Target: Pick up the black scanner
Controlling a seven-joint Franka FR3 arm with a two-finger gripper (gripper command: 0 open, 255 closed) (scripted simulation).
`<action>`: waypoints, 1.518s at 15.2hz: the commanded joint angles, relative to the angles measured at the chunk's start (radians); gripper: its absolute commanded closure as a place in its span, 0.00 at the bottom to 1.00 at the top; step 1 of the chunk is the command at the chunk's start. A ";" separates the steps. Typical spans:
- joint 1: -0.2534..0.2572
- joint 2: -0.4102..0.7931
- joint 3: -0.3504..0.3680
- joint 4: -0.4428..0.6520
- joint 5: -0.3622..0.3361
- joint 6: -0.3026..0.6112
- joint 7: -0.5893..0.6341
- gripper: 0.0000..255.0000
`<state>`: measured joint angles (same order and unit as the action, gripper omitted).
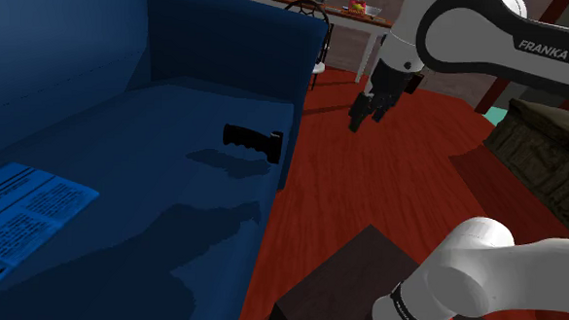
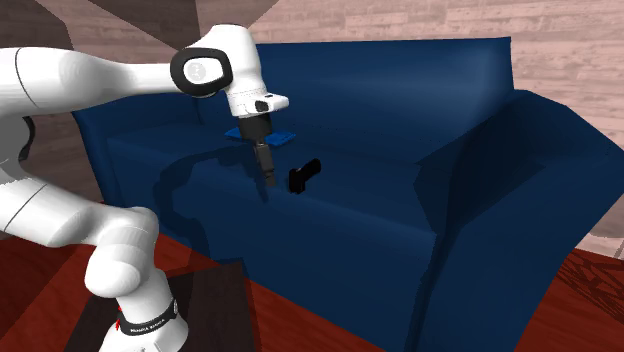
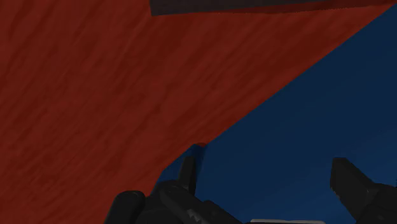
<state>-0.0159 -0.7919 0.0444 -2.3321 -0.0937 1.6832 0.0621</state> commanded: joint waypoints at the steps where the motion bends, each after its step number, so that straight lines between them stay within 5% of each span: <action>1: 0.000 0.000 0.000 0.000 0.000 0.000 0.000 0.00; 12: 0.149 0.348 -0.012 0.169 0.100 0.172 -0.245 0.00; 23: 0.268 0.647 0.026 0.397 0.212 0.220 -0.490 0.00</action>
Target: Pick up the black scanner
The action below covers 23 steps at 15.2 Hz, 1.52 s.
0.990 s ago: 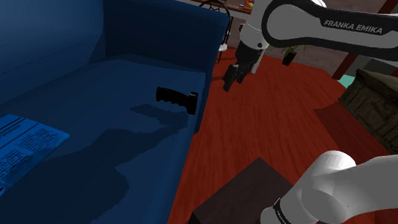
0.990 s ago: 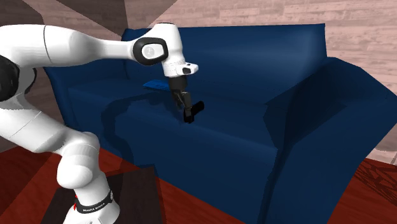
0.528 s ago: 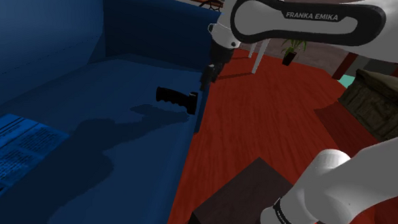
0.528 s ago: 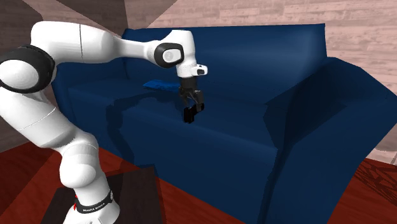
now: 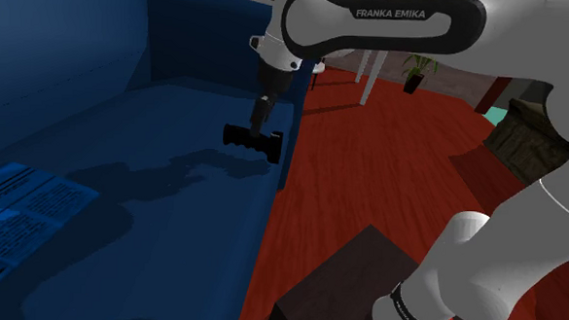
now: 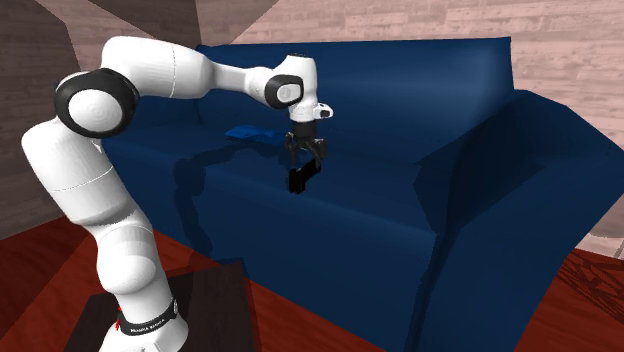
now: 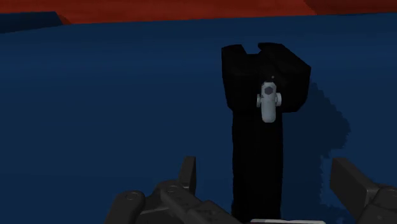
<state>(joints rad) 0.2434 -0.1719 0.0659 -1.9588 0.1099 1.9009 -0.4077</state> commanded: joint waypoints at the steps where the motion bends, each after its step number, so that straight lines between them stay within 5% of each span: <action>1: 0.008 0.028 0.005 0.011 0.009 0.015 -0.021 0.00; 9: 0.009 0.035 0.007 -0.070 0.013 0.103 -0.030 0.00; 10: 0.009 0.034 0.006 -0.071 0.013 0.103 -0.030 1.00; 23: 0.009 0.029 0.006 -0.022 0.010 0.050 -0.024 1.00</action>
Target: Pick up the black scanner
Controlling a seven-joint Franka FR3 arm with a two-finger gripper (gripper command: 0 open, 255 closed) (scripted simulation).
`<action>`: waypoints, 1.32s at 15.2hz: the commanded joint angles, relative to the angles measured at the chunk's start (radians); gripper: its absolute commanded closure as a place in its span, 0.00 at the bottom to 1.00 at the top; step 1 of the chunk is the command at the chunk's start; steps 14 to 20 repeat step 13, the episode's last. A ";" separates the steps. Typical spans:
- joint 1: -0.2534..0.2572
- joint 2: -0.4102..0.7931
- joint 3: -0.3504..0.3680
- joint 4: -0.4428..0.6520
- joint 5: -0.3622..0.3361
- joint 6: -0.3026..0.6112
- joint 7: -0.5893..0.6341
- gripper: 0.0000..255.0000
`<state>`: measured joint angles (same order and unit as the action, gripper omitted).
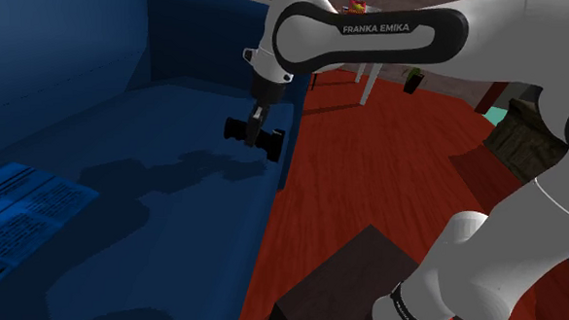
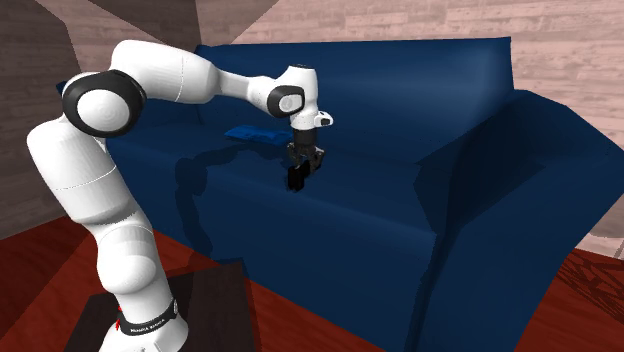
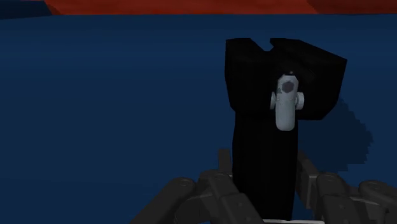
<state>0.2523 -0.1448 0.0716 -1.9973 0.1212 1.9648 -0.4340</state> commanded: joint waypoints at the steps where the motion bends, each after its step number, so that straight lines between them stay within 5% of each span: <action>1: 0.000 0.001 0.000 0.029 -0.001 -0.028 0.003 1.00; 11: -0.002 0.005 -0.002 0.168 -0.006 -0.162 0.016 1.00; 20: -0.002 0.005 -0.002 0.170 -0.007 -0.164 0.016 1.00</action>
